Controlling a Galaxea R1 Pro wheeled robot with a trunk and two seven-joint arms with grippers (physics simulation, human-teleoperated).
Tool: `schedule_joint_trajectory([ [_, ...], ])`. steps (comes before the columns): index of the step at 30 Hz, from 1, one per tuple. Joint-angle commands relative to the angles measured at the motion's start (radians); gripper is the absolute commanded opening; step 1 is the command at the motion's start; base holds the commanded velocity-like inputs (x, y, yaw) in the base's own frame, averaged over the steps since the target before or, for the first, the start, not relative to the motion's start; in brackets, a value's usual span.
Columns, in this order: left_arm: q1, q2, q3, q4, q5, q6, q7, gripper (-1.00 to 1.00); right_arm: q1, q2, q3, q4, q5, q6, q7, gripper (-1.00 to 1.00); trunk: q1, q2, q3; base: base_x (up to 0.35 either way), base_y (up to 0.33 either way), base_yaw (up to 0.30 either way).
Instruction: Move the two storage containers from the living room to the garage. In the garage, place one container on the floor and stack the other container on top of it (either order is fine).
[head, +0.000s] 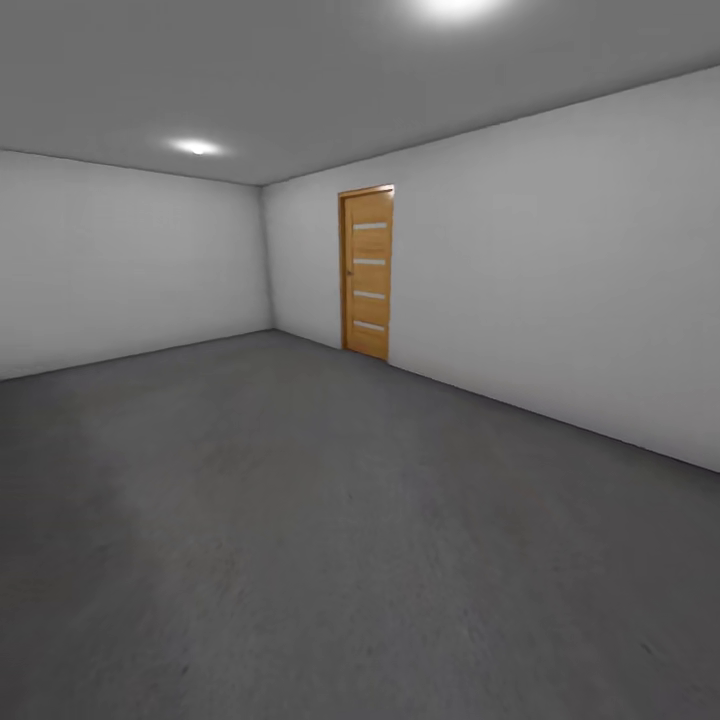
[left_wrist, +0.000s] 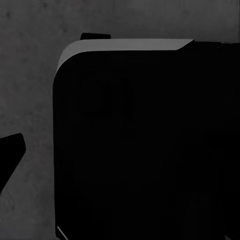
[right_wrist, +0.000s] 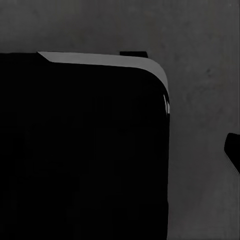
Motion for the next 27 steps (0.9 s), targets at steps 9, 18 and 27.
schedule_joint_trajectory([
  [9,0.0,0.0,0.001,0.0,0.005,-0.002,0.001,1.0,0.0,0.0,0.001,0.0,-0.002,0.005,0.0,1.0,0.0,0.0,-0.001,0.306,0.0,0.001],
  [18,0.0,0.0,0.001,0.0,0.005,-0.002,0.001,1.0,0.0,0.0,0.0,0.0,-0.001,0.0,0.0,1.0,0.0,0.0,-0.001,0.322,0.0,0.018],
  [27,0.0,0.0,0.001,0.0,0.005,-0.002,0.001,1.0,0.0,0.0,0.002,0.0,-0.002,0.0,0.0,1.0,0.0,0.0,-0.001,0.322,0.0,0.148],
])
